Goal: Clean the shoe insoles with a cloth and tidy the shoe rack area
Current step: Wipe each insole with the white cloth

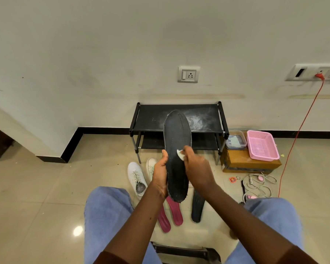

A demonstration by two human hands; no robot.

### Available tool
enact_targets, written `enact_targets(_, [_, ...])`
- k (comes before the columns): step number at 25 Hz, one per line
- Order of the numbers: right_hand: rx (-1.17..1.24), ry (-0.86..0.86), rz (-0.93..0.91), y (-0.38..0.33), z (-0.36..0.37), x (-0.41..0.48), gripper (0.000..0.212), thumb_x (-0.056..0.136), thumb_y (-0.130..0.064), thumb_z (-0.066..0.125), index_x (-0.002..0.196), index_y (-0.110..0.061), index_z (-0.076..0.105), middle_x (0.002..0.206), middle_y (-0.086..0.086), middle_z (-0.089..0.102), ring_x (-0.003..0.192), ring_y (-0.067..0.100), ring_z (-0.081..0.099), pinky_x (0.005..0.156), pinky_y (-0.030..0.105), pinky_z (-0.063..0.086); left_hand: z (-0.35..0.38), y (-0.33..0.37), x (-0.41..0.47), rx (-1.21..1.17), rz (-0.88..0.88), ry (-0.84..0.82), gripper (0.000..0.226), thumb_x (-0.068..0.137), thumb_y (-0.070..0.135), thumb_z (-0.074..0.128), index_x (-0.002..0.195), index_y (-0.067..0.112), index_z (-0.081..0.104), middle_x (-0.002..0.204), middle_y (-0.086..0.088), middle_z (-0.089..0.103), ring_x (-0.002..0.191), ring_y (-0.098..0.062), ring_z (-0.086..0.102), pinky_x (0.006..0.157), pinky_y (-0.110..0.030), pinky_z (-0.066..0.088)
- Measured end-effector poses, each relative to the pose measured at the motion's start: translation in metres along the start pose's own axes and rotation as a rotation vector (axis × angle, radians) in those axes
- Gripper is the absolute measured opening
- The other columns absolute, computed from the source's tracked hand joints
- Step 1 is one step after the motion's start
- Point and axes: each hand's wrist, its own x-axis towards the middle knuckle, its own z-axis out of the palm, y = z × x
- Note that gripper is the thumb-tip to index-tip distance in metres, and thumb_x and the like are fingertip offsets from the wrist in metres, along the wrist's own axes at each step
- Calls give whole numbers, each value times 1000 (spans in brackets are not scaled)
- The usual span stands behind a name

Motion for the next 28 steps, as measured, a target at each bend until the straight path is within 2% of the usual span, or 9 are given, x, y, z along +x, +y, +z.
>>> enact_targets(3, [51, -14, 120, 7, -3, 16, 32, 96, -16, 44, 127, -9, 45, 100, 13, 67, 85, 28, 65, 66, 30, 50, 1, 0, -2, 77, 7, -9, 54, 97, 52, 29, 99, 14, 66, 87, -10, 74, 73, -24, 72, 64, -35, 58])
enact_targets(9, [161, -27, 46, -2, 0, -18, 30, 96, -18, 45, 124, -10, 49, 109, 13, 64, 95, 26, 64, 77, 31, 55, 3, 0, 2, -8, 1, 16, 56, 96, 54, 34, 107, 9, 66, 95, -14, 72, 92, -30, 65, 85, -41, 50])
enact_targets(11, [176, -65, -30, -14, -3, -37, 30, 95, -21, 46, 124, -12, 49, 103, 11, 66, 90, 22, 66, 71, 20, 52, 4, 0, 6, -51, 34, 64, 56, 95, 52, 38, 110, 5, 65, 94, -14, 72, 93, -30, 63, 88, -41, 49])
enact_targets(13, [157, -73, -150, -22, 0, -52, 29, 89, -25, 49, 115, -13, 51, 84, 6, 70, 69, 14, 69, 55, 10, 47, 4, 3, 9, -51, 72, 109, 53, 96, 50, 40, 113, 5, 63, 95, -13, 71, 91, -29, 63, 89, -40, 48])
enact_targets(16, [159, -47, -182, -20, 7, -59, 33, 80, -21, 56, 111, -13, 50, 77, 6, 71, 61, 14, 69, 51, 14, 50, 5, 6, 6, -36, 68, 119, 53, 96, 50, 38, 113, 6, 62, 100, -14, 68, 91, -29, 62, 89, -41, 47])
enact_targets(18, [144, -52, -145, -21, 5, -55, 32, 84, -15, 60, 114, -12, 49, 88, 10, 71, 76, 23, 70, 74, 26, 56, 6, 6, 3, -35, 51, 104, 56, 95, 52, 38, 112, 4, 63, 99, -16, 68, 92, -30, 62, 90, -41, 47])
enact_targets(20, [142, -63, -58, -20, 1, -42, 30, 93, -14, 51, 123, -10, 48, 103, 13, 68, 97, 27, 65, 100, 37, 45, 7, 3, 1, -56, 31, 93, 57, 95, 52, 37, 106, 5, 68, 96, -15, 71, 88, -29, 66, 87, -40, 49])
enact_targets(24, [111, -36, 61, -8, -3, -10, 30, 98, -15, 39, 127, -12, 46, 109, 16, 64, 101, 32, 58, 88, 41, 50, 7, -5, -3, -1, -19, 57, 64, 98, 51, 29, 84, 12, 78, 90, -12, 74, 77, -25, 72, 76, -37, 56])
enact_targets(28, [173, -43, 196, 9, -7, 15, 30, 97, -13, 43, 126, -13, 47, 109, 12, 64, 97, 25, 62, 75, 25, 48, 12, -9, -11, 140, 16, 63, 48, 101, 43, 27, 89, 14, 64, 69, -6, 73, 59, -18, 71, 51, -27, 57])
